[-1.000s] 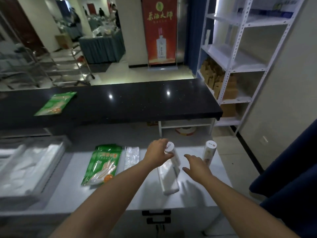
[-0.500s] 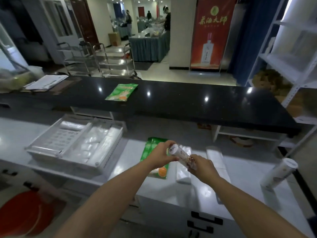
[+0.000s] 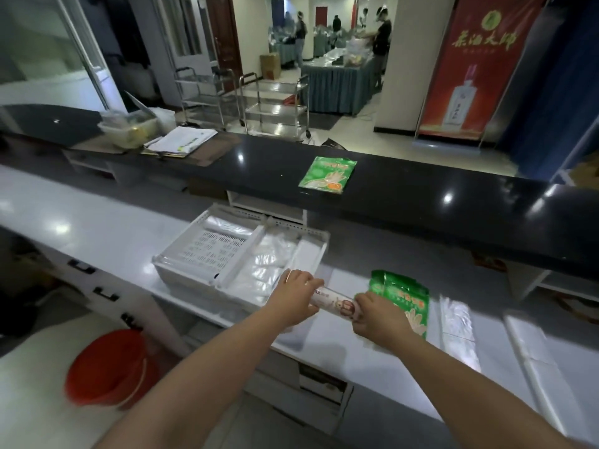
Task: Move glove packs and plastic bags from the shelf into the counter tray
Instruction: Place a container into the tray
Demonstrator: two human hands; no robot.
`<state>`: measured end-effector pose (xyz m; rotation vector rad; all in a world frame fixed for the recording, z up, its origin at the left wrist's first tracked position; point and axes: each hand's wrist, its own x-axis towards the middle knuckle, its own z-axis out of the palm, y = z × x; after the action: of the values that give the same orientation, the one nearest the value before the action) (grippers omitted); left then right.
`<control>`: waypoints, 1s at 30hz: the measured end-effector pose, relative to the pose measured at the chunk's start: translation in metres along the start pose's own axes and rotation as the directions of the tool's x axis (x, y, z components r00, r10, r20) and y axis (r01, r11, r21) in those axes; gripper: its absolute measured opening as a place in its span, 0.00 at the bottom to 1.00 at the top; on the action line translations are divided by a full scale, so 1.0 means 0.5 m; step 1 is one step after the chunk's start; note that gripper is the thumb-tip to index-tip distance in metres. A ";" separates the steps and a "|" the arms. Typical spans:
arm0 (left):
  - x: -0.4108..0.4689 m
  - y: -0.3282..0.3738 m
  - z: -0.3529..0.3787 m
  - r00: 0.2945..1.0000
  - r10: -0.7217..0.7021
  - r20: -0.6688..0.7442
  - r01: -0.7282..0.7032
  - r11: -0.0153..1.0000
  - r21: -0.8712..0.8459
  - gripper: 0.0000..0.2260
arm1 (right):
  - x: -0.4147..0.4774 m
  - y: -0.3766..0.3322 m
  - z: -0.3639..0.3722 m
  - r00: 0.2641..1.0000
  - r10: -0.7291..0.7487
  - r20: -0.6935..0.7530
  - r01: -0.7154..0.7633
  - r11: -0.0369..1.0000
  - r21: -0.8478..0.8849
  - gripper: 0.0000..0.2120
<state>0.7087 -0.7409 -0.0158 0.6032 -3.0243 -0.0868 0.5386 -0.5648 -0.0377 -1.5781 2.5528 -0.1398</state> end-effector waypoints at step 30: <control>0.128 -0.475 0.005 0.999 0.006 0.032 -0.014 0.960 0.280 0.23 | 0.520 -0.289 0.014 0.930 -0.365 0.026 0.366 0.923 -0.119 0.23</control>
<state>0.7401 -0.9845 -0.0310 0.6093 -3.0929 0.3424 0.5522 -0.8618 -0.0402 -2.0870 2.2724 -0.0170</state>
